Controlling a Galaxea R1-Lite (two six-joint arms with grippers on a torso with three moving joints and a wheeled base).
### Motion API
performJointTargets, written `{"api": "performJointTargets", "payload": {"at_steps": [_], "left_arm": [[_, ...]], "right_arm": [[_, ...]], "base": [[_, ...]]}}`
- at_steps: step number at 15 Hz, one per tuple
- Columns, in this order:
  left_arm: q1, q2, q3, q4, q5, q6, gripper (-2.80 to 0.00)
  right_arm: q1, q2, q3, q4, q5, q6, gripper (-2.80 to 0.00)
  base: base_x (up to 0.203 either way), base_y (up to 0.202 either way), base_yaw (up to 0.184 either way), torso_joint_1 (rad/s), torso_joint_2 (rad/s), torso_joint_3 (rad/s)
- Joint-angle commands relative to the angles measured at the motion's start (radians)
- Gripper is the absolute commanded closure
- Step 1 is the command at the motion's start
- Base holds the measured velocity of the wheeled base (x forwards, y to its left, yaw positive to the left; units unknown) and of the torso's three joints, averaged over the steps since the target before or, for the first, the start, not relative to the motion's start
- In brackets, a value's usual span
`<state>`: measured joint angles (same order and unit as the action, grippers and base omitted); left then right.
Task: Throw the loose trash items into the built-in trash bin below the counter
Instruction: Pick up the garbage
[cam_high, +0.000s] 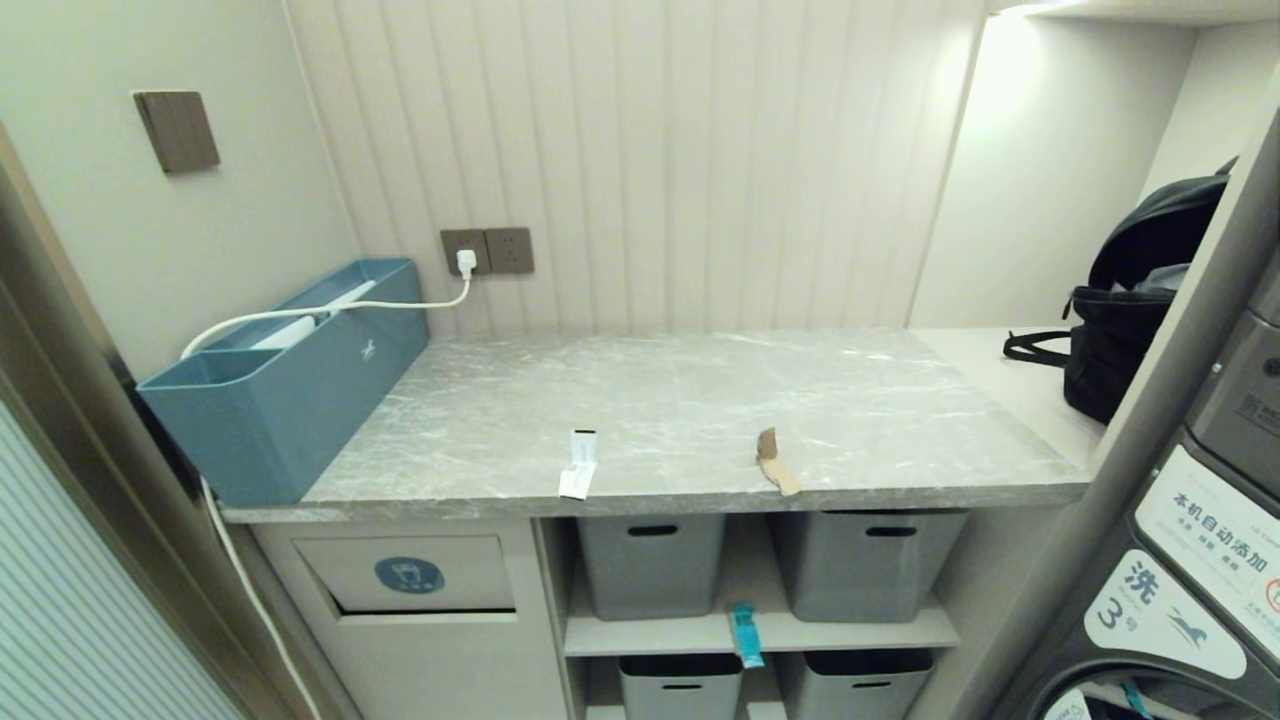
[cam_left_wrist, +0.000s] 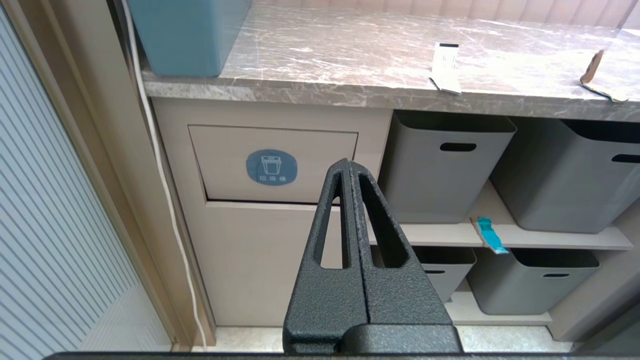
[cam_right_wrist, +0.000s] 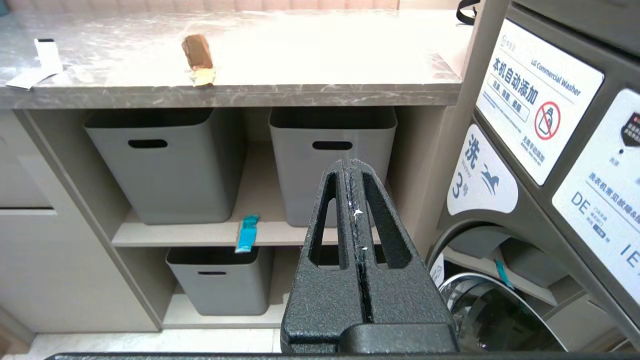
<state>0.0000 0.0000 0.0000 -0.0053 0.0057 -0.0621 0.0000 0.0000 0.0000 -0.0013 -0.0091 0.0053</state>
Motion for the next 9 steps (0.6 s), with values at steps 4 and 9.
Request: {"api": "performJointTargets", "payload": {"at_steps": [4, 9], "left_arm": [[0.000, 0.002, 0.002, -0.001, 0.000, 0.001, 0.00], [0.000, 0.002, 0.002, -0.001, 0.000, -0.001, 0.00]], "right_arm": [[0.000, 0.000, 0.000, 0.000, -0.002, 0.008, 0.00], [0.000, 0.000, 0.002, 0.000, -0.002, 0.001, 0.00]], "base": [[0.017, 0.000, -0.001, 0.032, -0.05, -0.025], [0.185, 0.000, -0.001, 0.008, 0.00, 0.001]]}}
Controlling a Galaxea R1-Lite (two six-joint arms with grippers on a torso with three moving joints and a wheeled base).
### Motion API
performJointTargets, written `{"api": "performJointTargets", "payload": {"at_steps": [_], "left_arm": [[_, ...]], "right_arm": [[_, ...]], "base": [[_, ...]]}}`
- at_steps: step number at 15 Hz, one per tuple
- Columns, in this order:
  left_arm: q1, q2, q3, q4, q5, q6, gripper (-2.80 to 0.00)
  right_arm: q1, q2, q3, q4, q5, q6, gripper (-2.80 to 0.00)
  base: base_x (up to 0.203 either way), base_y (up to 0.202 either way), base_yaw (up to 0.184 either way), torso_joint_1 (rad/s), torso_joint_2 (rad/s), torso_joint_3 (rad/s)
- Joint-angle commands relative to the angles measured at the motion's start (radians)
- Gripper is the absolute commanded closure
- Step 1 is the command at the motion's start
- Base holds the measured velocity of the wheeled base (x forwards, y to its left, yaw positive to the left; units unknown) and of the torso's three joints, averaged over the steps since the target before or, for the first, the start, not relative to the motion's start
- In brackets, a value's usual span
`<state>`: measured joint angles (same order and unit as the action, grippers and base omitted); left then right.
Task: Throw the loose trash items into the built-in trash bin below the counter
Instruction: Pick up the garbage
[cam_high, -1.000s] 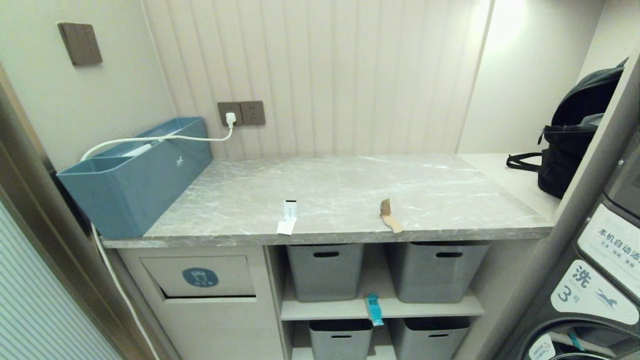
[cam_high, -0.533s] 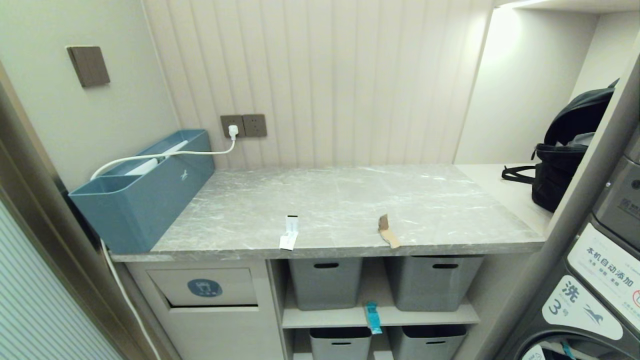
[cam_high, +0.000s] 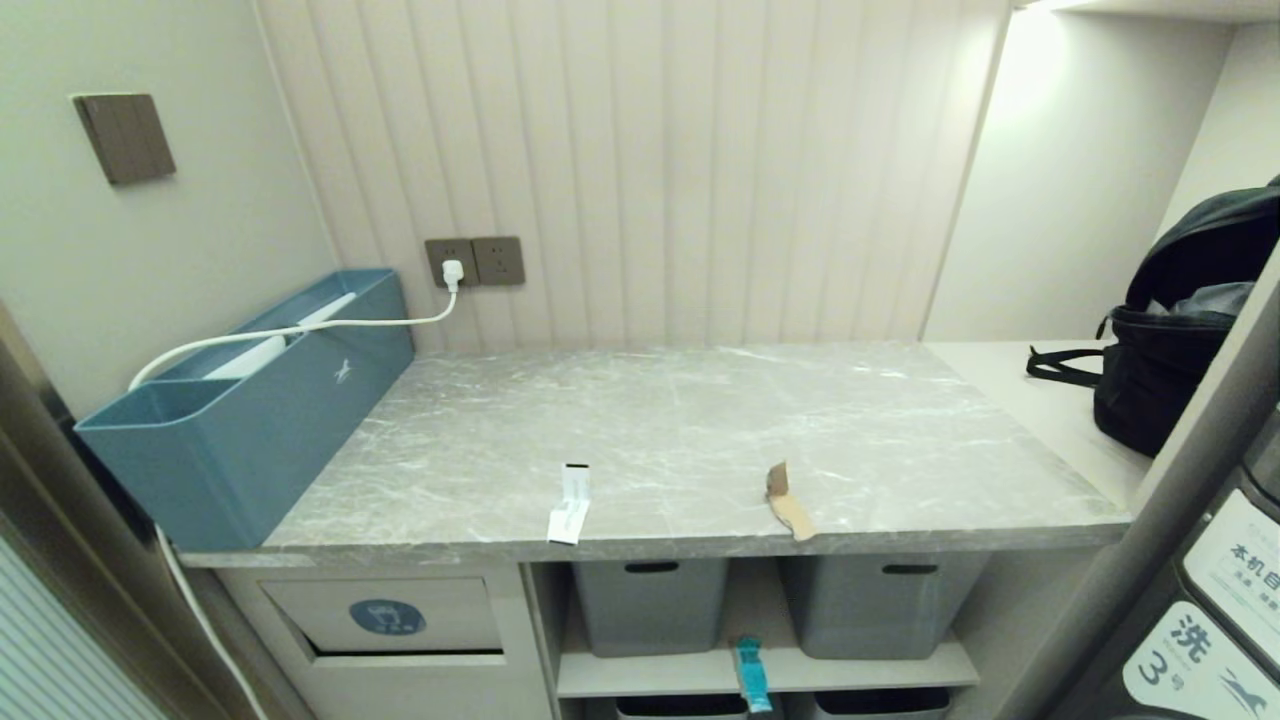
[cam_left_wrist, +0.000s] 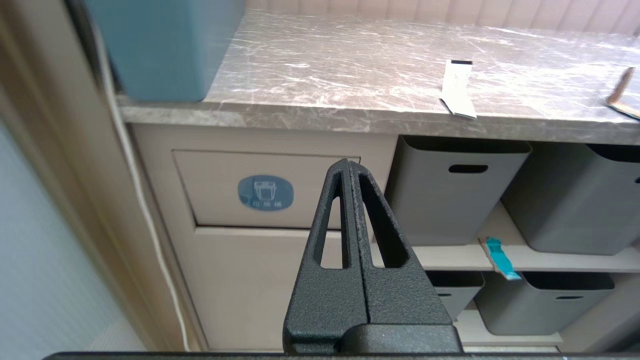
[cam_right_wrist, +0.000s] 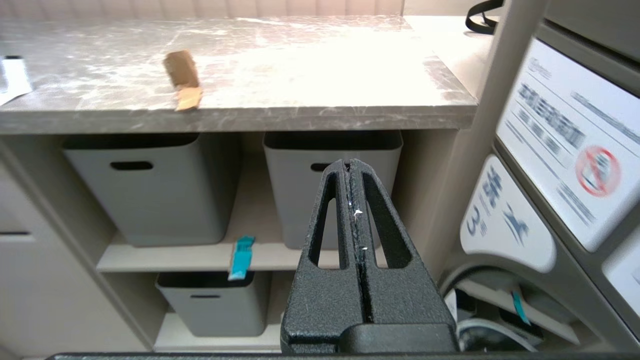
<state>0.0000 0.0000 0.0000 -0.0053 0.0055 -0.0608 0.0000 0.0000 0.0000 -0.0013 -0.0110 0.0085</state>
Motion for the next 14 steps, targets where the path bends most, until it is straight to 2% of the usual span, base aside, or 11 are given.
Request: {"api": "performJointTargets", "payload": {"at_steps": [1, 3, 6, 8, 11, 14], "left_arm": [[0.000, 0.002, 0.002, 0.001, -0.001, 0.003, 0.00], [0.000, 0.002, 0.000, 0.002, -0.004, 0.008, 0.00], [0.000, 0.002, 0.002, 0.001, -0.030, 0.078, 0.00], [0.000, 0.002, 0.002, 0.001, -0.032, 0.076, 0.00], [0.000, 0.000, 0.002, 0.001, -0.033, 0.073, 0.00], [0.000, 0.002, 0.002, 0.001, -0.028, 0.065, 0.00]], "right_arm": [[0.000, 0.000, 0.000, 0.000, -0.001, 0.007, 0.00], [0.000, 0.000, 0.000, 0.000, -0.001, 0.009, 0.00], [0.000, 0.000, -0.014, 0.000, 0.019, -0.073, 0.00], [-0.001, 0.052, -0.148, 0.004, 0.086, -0.085, 0.00], [-0.002, 0.361, -0.410, 0.010, 0.191, -0.085, 0.00], [0.003, 0.811, -0.603, -0.005, 0.362, -0.080, 0.00]], "base": [[0.117, 0.000, 0.003, 0.003, 0.01, 0.002], [0.000, 0.000, 0.000, 0.000, 0.00, 0.000], [0.000, 0.000, 0.000, 0.000, 0.00, 0.000], [0.000, 0.000, 0.000, 0.000, 0.00, 0.000], [0.000, 0.000, 0.000, 0.000, 0.00, 0.000], [0.000, 0.000, 0.000, 0.000, 0.00, 0.000]]}}
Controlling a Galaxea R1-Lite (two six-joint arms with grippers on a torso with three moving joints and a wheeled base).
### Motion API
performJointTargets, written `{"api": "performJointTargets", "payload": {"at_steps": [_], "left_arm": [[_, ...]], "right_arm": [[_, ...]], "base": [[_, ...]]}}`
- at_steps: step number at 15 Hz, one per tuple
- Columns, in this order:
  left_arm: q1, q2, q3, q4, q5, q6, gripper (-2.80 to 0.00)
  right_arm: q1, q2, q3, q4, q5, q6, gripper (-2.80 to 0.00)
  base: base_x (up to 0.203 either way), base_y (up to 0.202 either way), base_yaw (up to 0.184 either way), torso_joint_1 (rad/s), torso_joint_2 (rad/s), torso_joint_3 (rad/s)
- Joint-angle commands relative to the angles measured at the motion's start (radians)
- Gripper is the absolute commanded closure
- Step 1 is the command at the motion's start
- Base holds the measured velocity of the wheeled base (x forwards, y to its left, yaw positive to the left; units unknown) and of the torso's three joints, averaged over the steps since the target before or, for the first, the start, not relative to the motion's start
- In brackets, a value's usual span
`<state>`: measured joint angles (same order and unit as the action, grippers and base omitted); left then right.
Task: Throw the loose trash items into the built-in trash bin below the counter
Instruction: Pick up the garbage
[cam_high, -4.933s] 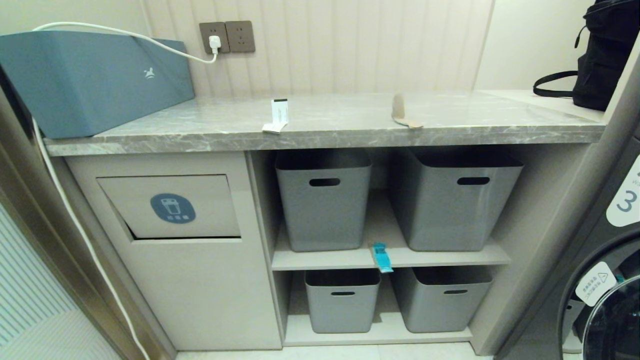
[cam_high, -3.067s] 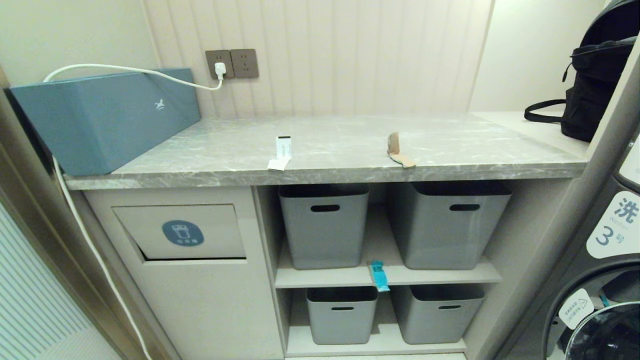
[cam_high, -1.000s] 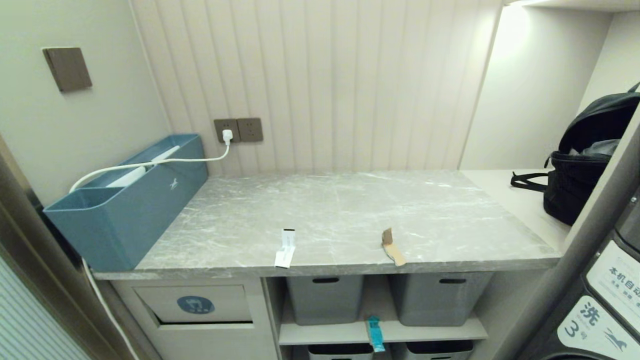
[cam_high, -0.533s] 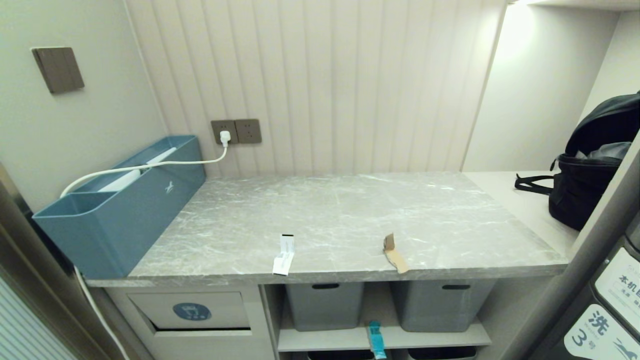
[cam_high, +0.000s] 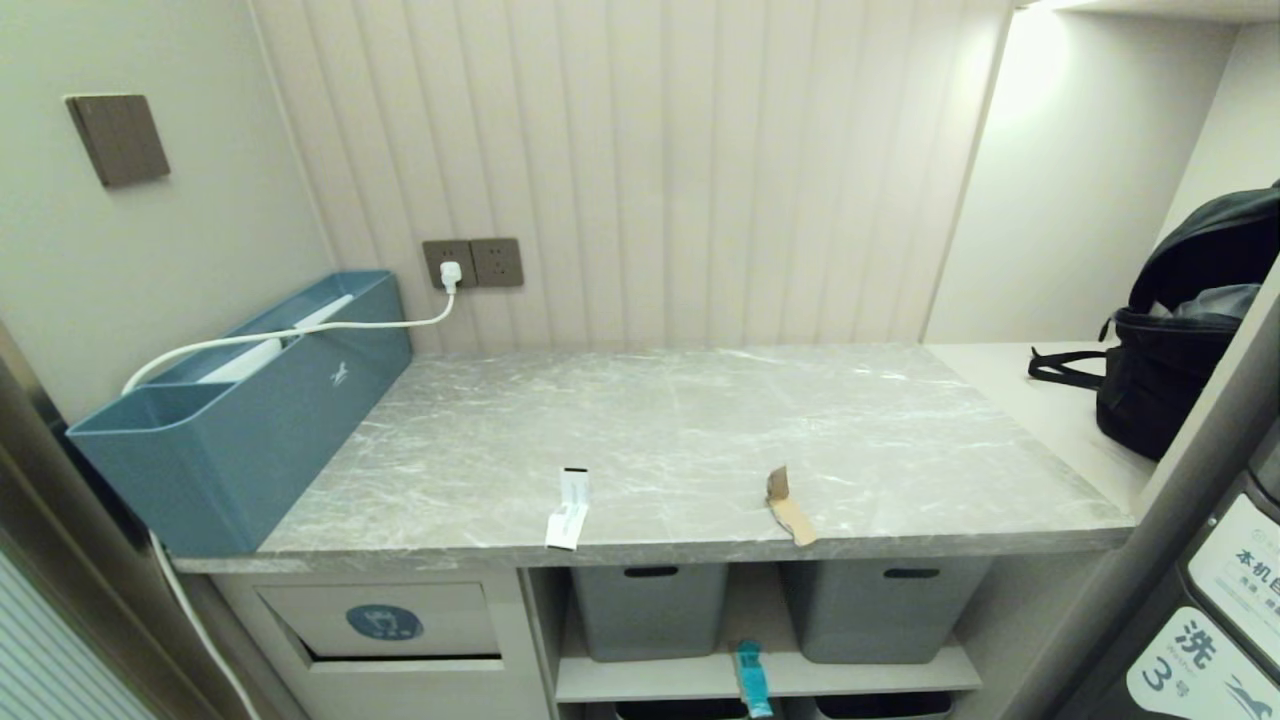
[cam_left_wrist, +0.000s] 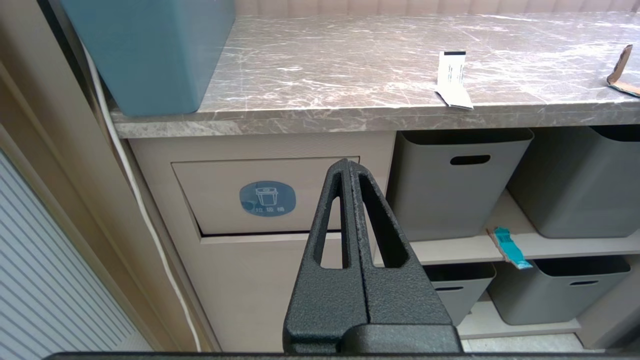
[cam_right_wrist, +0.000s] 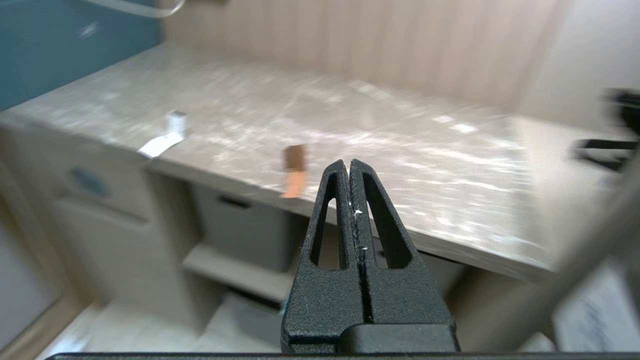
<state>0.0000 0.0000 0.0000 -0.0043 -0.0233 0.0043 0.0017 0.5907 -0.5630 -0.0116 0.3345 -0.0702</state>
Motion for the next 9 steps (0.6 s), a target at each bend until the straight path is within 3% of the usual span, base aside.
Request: {"api": "performJointTargets", "payload": {"at_steps": [1, 3, 6, 9], "left_arm": [[0.000, 0.002, 0.002, 0.000, 0.000, 0.000, 0.00], [0.000, 0.002, 0.002, 0.000, -0.003, 0.000, 0.00], [0.000, 0.000, 0.002, 0.000, 0.003, -0.004, 0.00], [0.000, 0.001, 0.000, 0.000, 0.011, -0.058, 0.00]], "right_arm": [[0.006, 0.372, -0.086, -0.029, 0.060, 0.001, 0.00], [0.015, 0.657, -0.164, -0.156, 0.130, 0.005, 0.00], [0.016, 1.042, -0.266, -0.442, 0.300, 0.022, 0.00], [0.023, 1.304, -0.375, -0.653, 0.444, 0.047, 0.00]], "base": [[0.000, 0.000, 0.000, 0.000, 0.00, 0.000], [0.000, 0.000, 0.000, 0.000, 0.00, 0.000], [0.000, 0.000, 0.000, 0.000, 0.00, 0.000], [0.000, 0.000, 0.000, 0.000, 0.00, 0.000]]}}
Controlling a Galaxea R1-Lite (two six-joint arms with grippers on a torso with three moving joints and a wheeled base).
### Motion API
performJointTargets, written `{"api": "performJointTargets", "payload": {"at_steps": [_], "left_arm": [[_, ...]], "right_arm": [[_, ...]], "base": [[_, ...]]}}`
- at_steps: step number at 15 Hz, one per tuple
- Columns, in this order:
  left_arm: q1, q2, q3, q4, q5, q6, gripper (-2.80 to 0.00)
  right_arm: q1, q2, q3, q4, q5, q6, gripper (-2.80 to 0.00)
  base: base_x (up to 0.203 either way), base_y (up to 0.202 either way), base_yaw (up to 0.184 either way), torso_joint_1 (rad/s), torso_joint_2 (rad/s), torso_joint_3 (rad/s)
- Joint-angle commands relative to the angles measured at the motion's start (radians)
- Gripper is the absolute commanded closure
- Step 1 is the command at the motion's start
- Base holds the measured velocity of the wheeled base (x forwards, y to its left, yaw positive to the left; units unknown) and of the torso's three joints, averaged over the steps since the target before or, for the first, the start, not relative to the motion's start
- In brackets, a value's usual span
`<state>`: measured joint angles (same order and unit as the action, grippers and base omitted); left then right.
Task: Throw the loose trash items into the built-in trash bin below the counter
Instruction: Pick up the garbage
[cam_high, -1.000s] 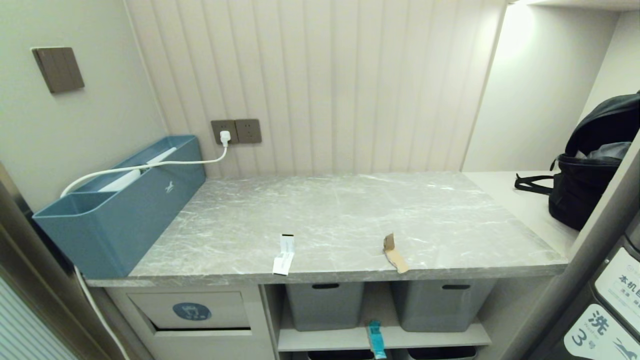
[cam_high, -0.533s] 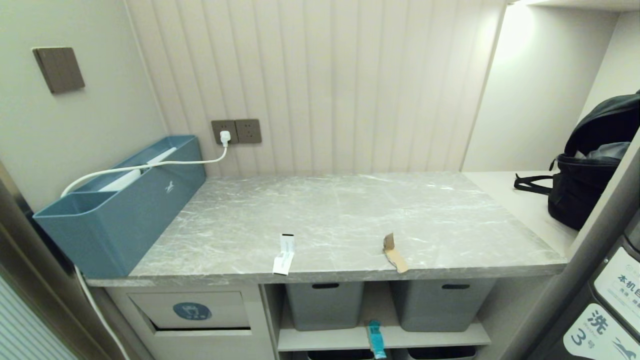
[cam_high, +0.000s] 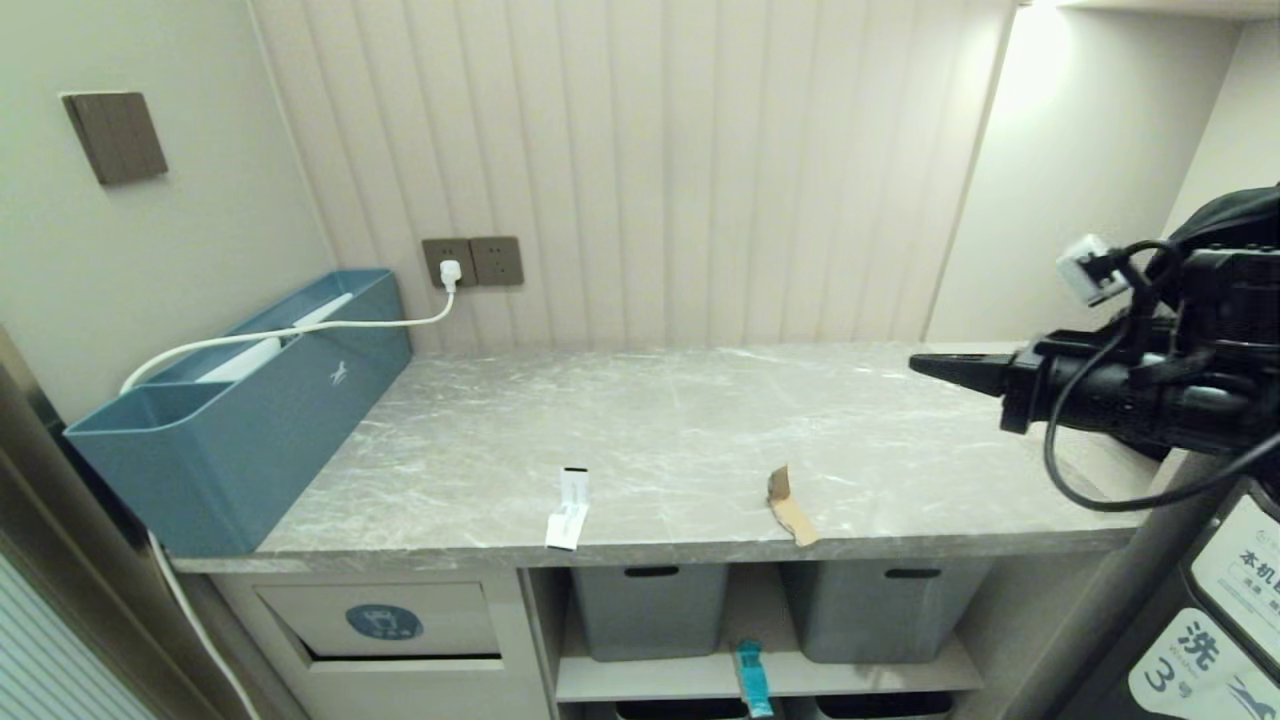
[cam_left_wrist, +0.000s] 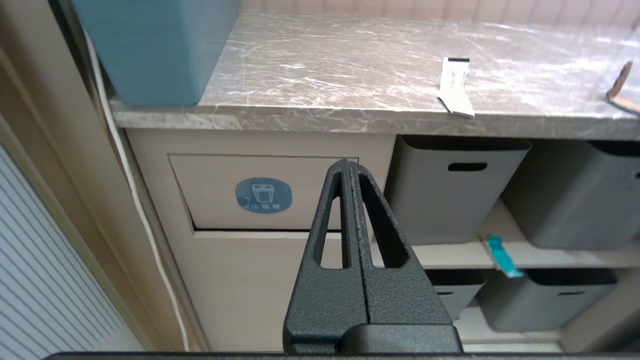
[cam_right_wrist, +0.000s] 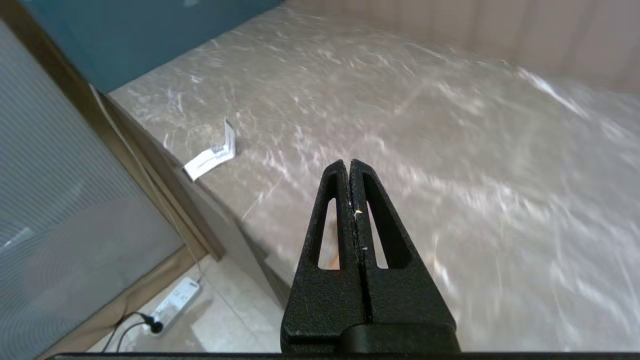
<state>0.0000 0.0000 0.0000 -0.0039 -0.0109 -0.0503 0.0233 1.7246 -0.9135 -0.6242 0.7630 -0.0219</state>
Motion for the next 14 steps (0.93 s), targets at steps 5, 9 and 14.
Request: {"api": "performJointTargets", "payload": {"at_steps": [5, 9, 14], "left_arm": [[0.000, 0.001, 0.000, -0.001, 0.015, -0.014, 0.00], [0.000, 0.002, 0.000, -0.001, 0.015, -0.014, 0.00], [0.000, 0.000, 0.000, -0.001, 0.015, -0.014, 0.00]], "right_arm": [[0.051, 0.385, -0.245, -0.146, 0.129, 0.002, 0.00], [0.050, 0.456, -0.250, -0.149, 0.127, -0.078, -2.80], [0.055, 0.464, -0.199, -0.150, 0.131, -0.099, -2.80]], "base": [[0.000, 0.000, 0.000, 0.000, 0.00, 0.000], [0.000, 0.000, 0.000, 0.000, 0.00, 0.000], [0.000, 0.000, 0.000, 0.000, 0.00, 0.000]]}}
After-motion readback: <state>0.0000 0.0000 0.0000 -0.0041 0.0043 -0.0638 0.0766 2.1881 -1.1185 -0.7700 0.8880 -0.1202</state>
